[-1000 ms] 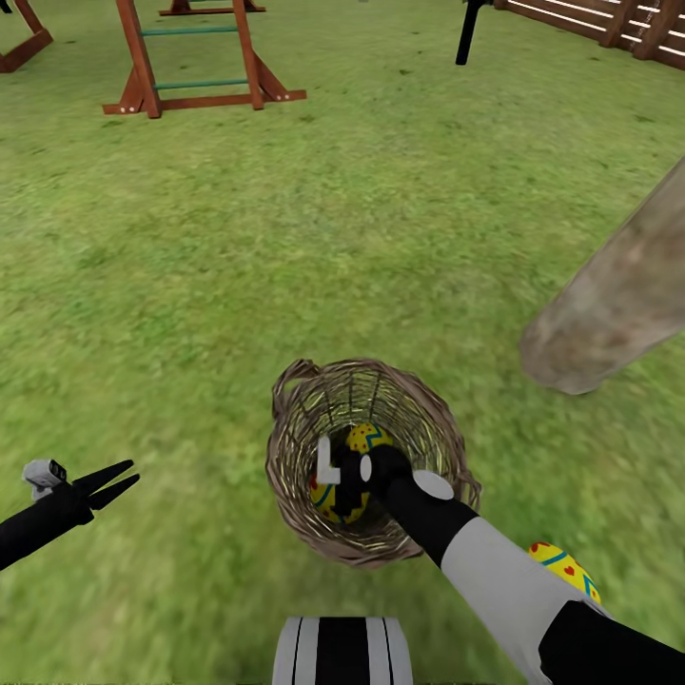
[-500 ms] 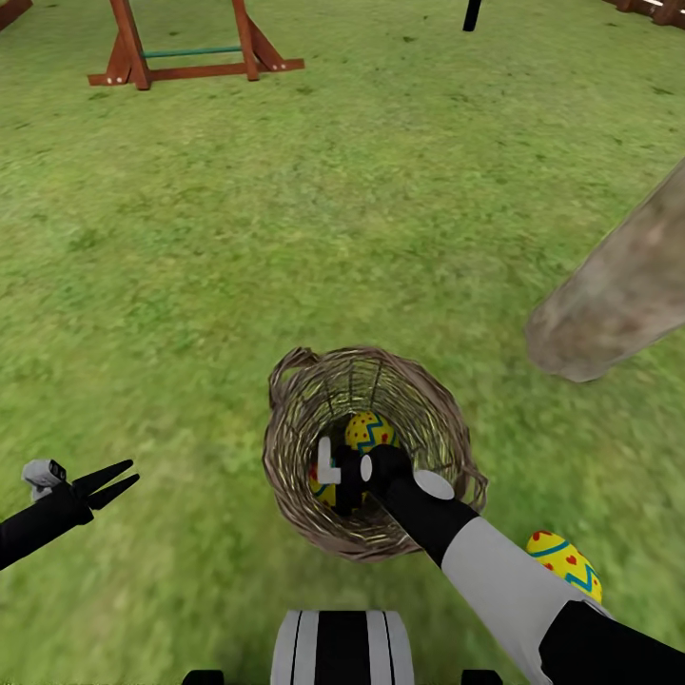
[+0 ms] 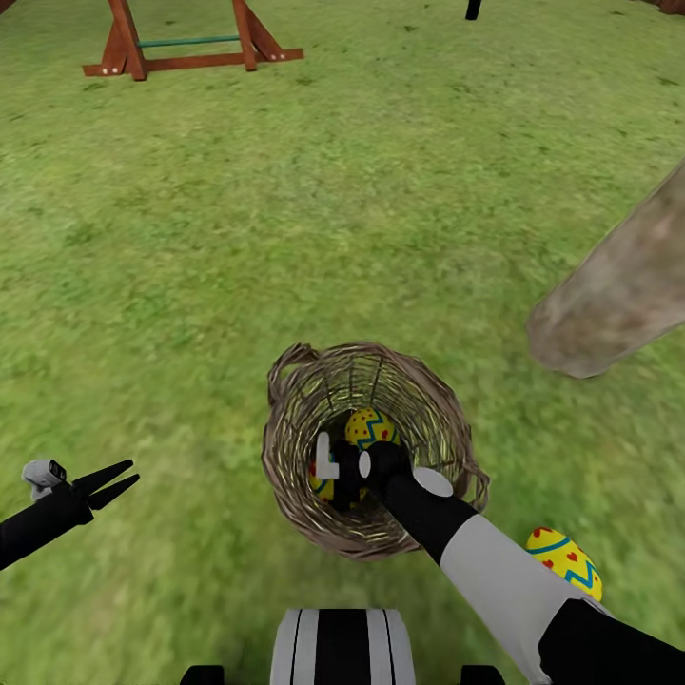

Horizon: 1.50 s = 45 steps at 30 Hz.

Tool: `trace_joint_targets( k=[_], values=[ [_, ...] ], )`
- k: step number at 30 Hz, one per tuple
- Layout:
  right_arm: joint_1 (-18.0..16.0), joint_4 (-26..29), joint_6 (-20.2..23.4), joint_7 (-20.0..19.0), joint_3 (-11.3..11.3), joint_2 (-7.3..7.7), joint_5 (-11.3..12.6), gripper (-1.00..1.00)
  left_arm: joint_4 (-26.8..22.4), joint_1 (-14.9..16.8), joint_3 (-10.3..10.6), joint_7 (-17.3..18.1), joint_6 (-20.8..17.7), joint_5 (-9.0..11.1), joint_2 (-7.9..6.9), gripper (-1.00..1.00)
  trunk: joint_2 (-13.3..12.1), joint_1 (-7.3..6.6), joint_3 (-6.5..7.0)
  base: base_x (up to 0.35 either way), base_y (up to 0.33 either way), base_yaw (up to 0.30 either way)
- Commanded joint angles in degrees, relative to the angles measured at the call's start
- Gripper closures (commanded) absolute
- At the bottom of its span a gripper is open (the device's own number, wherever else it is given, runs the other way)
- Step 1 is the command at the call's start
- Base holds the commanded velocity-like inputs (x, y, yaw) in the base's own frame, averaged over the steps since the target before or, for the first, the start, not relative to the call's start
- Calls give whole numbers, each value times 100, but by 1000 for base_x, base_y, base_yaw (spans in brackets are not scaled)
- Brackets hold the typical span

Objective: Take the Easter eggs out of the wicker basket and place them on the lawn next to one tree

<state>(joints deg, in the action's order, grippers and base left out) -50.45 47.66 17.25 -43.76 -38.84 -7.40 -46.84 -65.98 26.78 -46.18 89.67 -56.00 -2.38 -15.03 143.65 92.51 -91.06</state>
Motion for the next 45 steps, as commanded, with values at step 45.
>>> trace_joint_targets(
  k=[45],
  values=[
    [-190,314,2224,-2343,420,72,-2009,-100,824,-384,-7,-55,291,-158,-411,-100,4,5,-165,0,0,0]
  ],
)
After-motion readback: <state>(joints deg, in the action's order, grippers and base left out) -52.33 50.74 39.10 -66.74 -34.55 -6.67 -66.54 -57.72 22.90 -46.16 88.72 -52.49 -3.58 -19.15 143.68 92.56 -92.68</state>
